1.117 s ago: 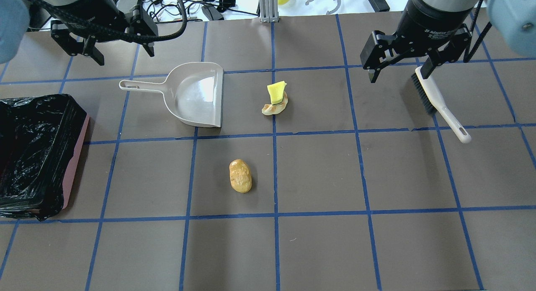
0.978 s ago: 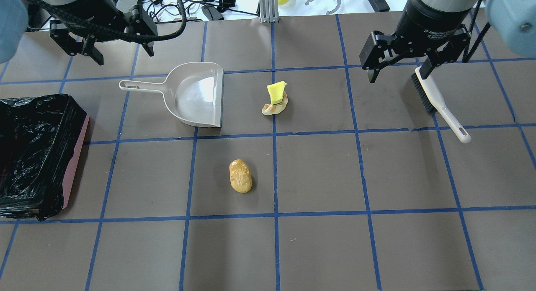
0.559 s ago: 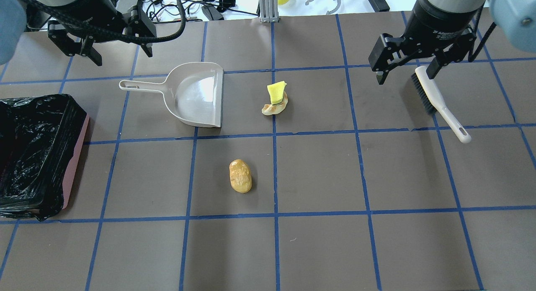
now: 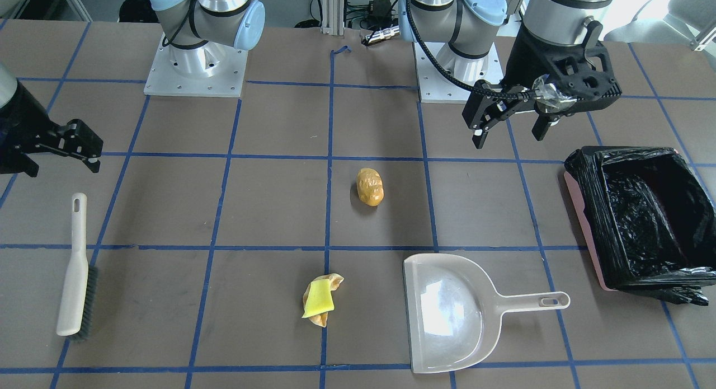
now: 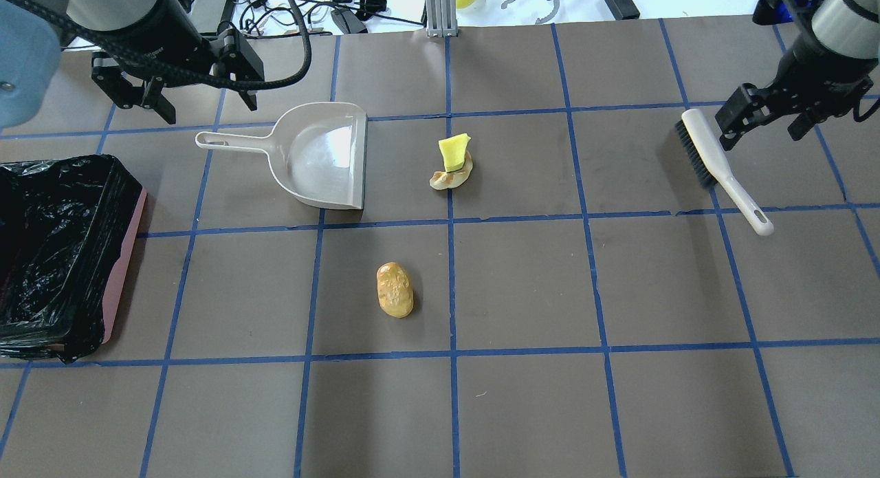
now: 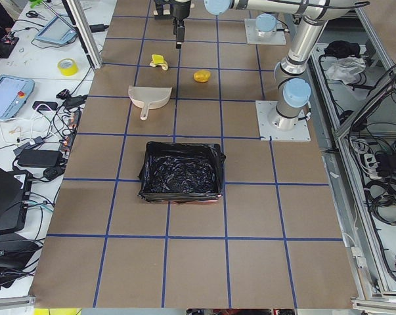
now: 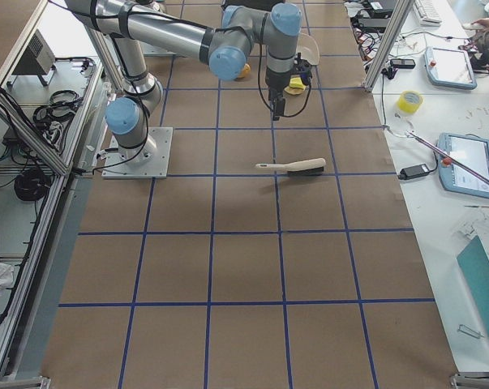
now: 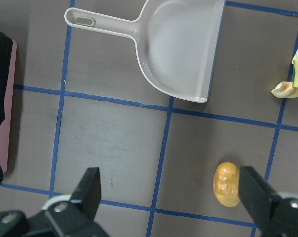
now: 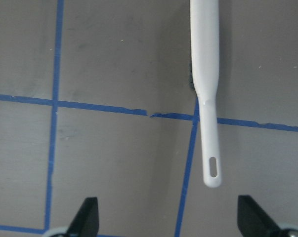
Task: Sweep and dump trash into bin
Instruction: 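Lower the left gripper to the dustpan handle while the right descends to the brush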
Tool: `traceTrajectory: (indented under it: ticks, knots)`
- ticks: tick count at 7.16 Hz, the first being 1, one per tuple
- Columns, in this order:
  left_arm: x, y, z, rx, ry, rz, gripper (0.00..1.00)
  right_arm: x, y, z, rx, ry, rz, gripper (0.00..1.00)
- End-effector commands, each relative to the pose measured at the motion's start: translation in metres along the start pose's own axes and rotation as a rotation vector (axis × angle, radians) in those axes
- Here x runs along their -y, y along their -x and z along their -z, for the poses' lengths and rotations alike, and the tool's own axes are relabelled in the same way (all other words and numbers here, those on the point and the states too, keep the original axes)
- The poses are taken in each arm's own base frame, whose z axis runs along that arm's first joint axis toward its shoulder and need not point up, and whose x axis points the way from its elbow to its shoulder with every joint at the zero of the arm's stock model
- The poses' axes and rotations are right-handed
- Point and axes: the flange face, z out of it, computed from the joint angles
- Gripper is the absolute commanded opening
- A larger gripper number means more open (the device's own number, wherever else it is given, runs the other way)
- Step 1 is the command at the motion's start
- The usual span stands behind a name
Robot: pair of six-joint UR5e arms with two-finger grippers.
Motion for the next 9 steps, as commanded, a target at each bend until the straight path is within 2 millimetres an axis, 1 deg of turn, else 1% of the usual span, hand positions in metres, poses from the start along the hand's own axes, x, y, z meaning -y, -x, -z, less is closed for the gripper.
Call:
traceTrajectory:
  ticks: [1, 2, 3, 4, 5, 6, 7, 8, 9]
  knots:
    - [0.012, 0.007, -0.066, 0.008, -0.016, -0.160, 1.00, -0.001, -0.067, -0.078, -0.005, 0.019, 0.128, 0.96]
    - [0.030, 0.029, -0.096, 0.014, -0.044, -0.365, 1.00, 0.000, -0.084, -0.110, 0.027, 0.034, 0.233, 0.93]
    - [0.039, 0.049, -0.114, 0.015, -0.023, -0.517, 1.00, -0.011, -0.077, -0.130, 0.053, 0.056, 0.269, 0.93]
    - [0.046, 0.060, -0.131, 0.021, 0.010, -0.550, 1.00, -0.020, -0.073, -0.151, 0.024, 0.022, 0.261, 0.93]
    - [0.055, 0.076, -0.154, 0.013, 0.049, -0.604, 1.00, -0.031, -0.067, -0.165, 0.018, 0.016, 0.258, 0.93]
    - [0.066, 0.098, -0.172, 0.010, 0.054, -0.781, 1.00, -0.033, -0.066, -0.161, 0.011, 0.008, 0.262, 0.93]
    - [0.077, 0.124, -0.180, 0.008, 0.060, -0.997, 1.00, -0.033, -0.063, -0.160, 0.021, -0.003, 0.261, 0.90]
    - [0.086, 0.136, -0.203, 0.000, 0.064, -1.224, 1.00, -0.031, -0.063, -0.159, 0.029, -0.015, 0.262, 0.87]
    - [0.095, 0.136, -0.218, 0.008, 0.045, -1.376, 1.00, -0.028, -0.064, -0.160, 0.024, -0.025, 0.260, 0.85]
